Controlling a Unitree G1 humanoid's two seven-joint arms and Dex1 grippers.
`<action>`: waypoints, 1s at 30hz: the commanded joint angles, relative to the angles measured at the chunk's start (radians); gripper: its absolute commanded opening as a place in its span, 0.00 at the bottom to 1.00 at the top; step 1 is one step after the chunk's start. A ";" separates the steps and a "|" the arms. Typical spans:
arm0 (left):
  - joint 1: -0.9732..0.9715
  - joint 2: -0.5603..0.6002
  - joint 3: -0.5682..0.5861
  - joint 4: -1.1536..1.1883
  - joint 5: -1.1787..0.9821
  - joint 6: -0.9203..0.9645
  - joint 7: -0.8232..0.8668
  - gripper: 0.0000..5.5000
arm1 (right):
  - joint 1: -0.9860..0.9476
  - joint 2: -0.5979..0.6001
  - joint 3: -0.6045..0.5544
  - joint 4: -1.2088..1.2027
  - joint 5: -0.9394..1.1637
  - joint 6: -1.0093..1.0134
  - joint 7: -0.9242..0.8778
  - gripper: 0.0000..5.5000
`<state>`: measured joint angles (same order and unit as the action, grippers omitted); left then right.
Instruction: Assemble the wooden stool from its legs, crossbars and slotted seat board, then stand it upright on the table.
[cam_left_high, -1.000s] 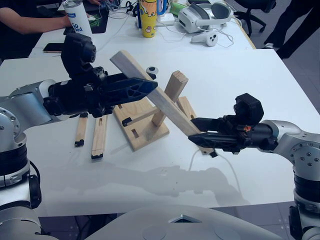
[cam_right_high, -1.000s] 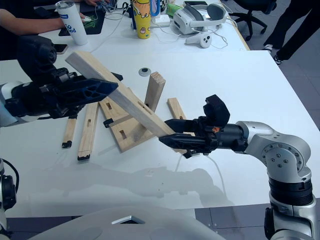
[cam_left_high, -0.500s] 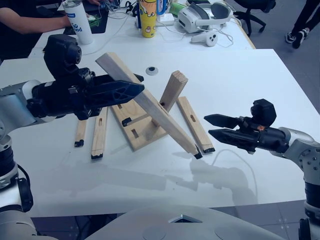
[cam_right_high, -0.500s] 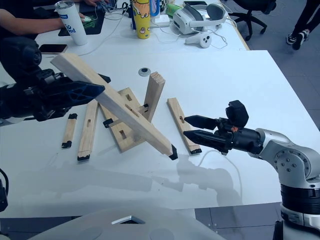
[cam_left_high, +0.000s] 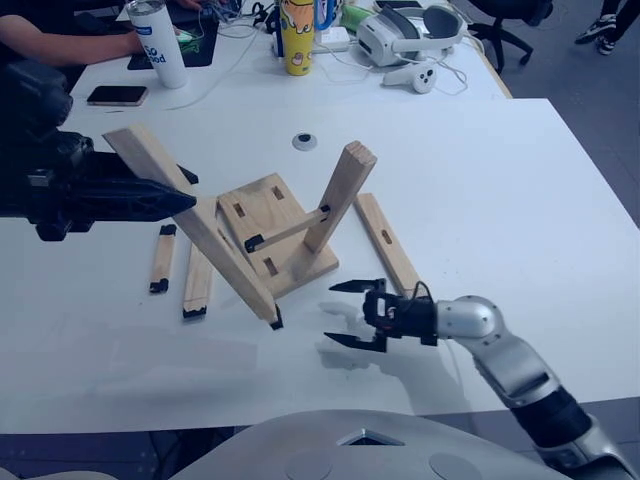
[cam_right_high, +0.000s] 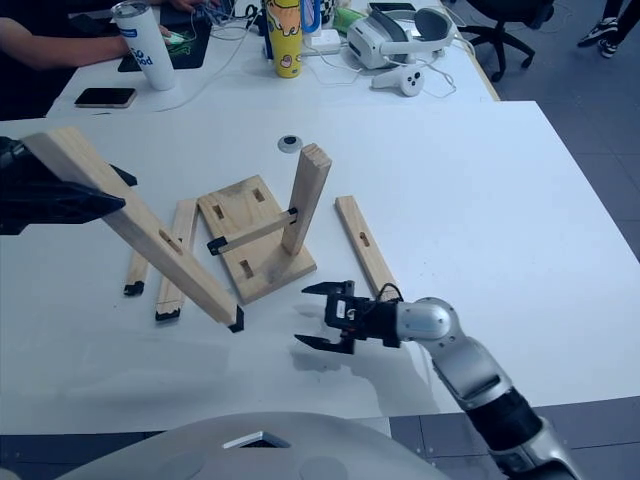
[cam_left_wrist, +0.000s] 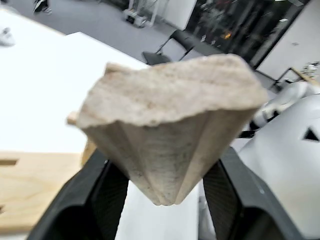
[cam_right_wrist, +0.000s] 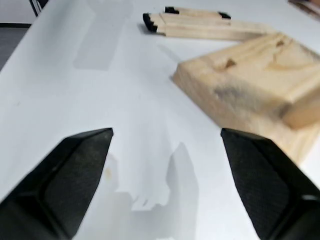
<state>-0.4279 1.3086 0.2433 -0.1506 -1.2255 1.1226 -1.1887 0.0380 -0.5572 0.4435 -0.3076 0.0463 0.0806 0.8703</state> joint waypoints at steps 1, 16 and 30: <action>0.027 -0.004 -0.039 0.064 0.159 -0.099 -0.052 0.38 | -0.064 0.081 0.044 0.110 -0.089 -0.048 -0.074 0.73; 0.041 -0.253 -0.027 0.185 0.451 -0.393 0.048 0.38 | -0.257 0.323 0.078 0.494 -0.236 -0.084 -0.254 0.73; 0.108 -0.483 0.037 -0.003 0.466 -0.530 0.191 0.38 | -0.279 0.276 -0.050 0.535 -0.140 0.081 -0.178 0.73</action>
<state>-0.3258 0.8605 0.2779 -0.1033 -0.7499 0.6205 -1.0024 -0.2843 -0.2540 0.3908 0.2038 -0.1027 0.1107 0.6462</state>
